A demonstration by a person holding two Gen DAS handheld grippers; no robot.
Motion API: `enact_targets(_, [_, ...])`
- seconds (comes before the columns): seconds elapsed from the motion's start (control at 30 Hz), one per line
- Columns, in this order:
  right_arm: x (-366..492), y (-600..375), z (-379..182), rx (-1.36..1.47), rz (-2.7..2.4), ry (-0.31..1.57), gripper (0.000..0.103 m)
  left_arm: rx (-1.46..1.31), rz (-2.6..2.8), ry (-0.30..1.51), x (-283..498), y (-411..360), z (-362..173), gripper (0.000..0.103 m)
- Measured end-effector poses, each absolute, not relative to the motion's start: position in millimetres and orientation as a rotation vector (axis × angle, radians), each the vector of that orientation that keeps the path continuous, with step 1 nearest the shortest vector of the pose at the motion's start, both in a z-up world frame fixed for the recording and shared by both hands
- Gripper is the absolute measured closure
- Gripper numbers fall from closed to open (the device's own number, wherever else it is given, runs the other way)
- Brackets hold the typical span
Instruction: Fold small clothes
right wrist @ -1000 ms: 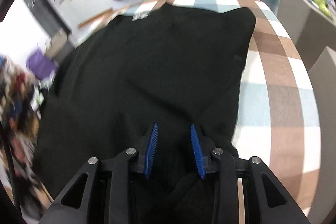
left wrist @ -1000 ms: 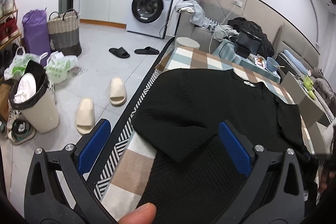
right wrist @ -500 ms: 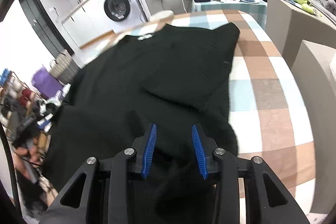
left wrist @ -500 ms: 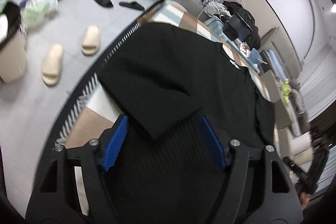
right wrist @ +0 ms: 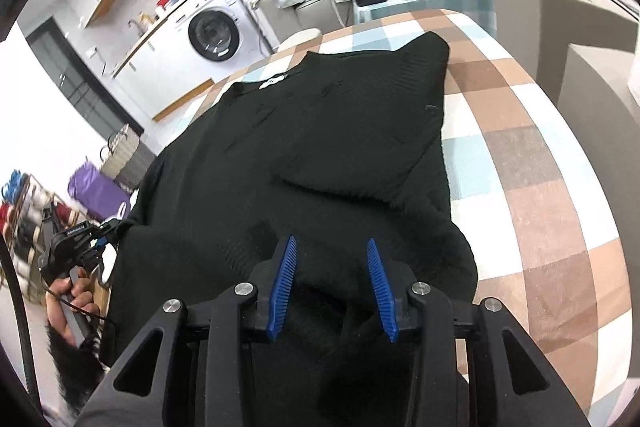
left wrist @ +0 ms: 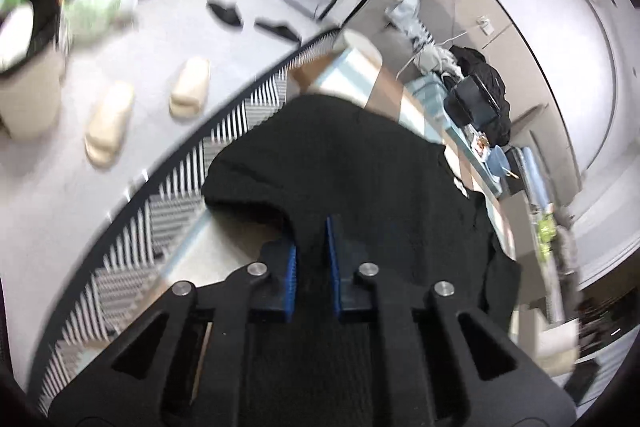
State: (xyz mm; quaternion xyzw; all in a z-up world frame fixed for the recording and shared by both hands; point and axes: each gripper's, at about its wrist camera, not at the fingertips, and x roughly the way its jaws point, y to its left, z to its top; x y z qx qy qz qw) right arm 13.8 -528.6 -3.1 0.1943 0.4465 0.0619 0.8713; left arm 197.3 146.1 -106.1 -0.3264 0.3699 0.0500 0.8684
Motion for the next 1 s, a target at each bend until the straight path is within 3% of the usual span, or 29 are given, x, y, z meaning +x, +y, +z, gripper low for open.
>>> enact_targets(0.17, [12,-533,-5,0.423,0.121,0.93,0.065,-0.384,0.057,0.665,227,90,-44,0.095])
enact_targets(0.33, [6,-537,-3,0.431,0.117,0.919,0.065,-0.122,-0.308,0.666,265,-22,-13,0.095])
enact_targets(0.4, [3,-540,-2,0.431,0.108,0.916,0.065,-0.131,-0.419,0.706,270,-46,-17,0.087])
enact_targets(0.43, [1,-542,-1,0.427,0.096,0.919,0.065,-0.141,-0.428,0.736,270,-53,-20,0.067])
enact_targets(0.47, [0,-543,-1,0.422,0.086,0.92,0.065,-0.15,-0.418,0.747,269,-54,-23,0.049])
enact_targets(0.5, [-2,-545,0,0.418,0.074,0.919,0.064,-0.171,-0.392,0.73,266,-49,-23,0.046])
enact_targets(1.0, [-2,-571,19,0.31,0.012,0.918,0.063,-0.233,-0.119,0.736,153,78,-52,0.041])
